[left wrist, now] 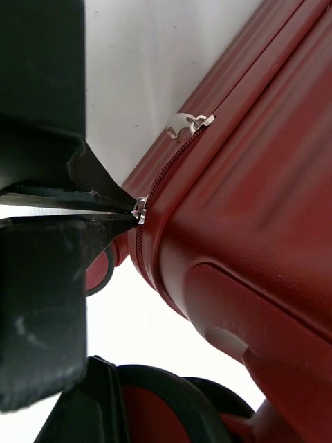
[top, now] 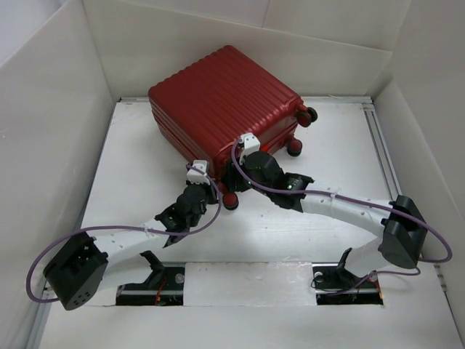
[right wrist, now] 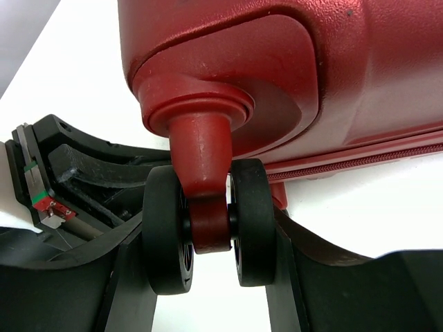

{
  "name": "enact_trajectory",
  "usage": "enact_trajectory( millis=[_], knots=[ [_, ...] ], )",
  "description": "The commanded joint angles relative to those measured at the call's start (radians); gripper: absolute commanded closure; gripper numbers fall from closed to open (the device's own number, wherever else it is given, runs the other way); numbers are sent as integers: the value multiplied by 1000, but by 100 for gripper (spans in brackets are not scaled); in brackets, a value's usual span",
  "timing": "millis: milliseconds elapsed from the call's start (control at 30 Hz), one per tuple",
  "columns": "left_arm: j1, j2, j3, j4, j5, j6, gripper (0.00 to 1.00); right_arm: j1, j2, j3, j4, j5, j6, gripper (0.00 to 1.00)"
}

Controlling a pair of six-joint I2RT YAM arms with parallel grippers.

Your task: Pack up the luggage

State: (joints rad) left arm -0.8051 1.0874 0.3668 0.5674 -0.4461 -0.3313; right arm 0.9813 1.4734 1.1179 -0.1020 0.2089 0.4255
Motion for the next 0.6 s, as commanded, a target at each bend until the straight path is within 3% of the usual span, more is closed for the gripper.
enact_trajectory(
  millis=[0,133,300,367,567],
  knots=[
    [23,16,58,117,-66,38,100,20,-96,-1,111,-26,13,100],
    [23,-14,38,131,-120,38,100,20,-114,-23,111,-26,22,100],
    [43,-23,47,-13,-319,-82,100,20,-147,-56,111,7,22,100],
    [92,-23,35,-52,-303,-132,100,20,-171,-84,111,17,22,100],
    [357,-46,-5,-61,-80,-219,100,11,-248,-182,111,7,41,100]
  ],
)
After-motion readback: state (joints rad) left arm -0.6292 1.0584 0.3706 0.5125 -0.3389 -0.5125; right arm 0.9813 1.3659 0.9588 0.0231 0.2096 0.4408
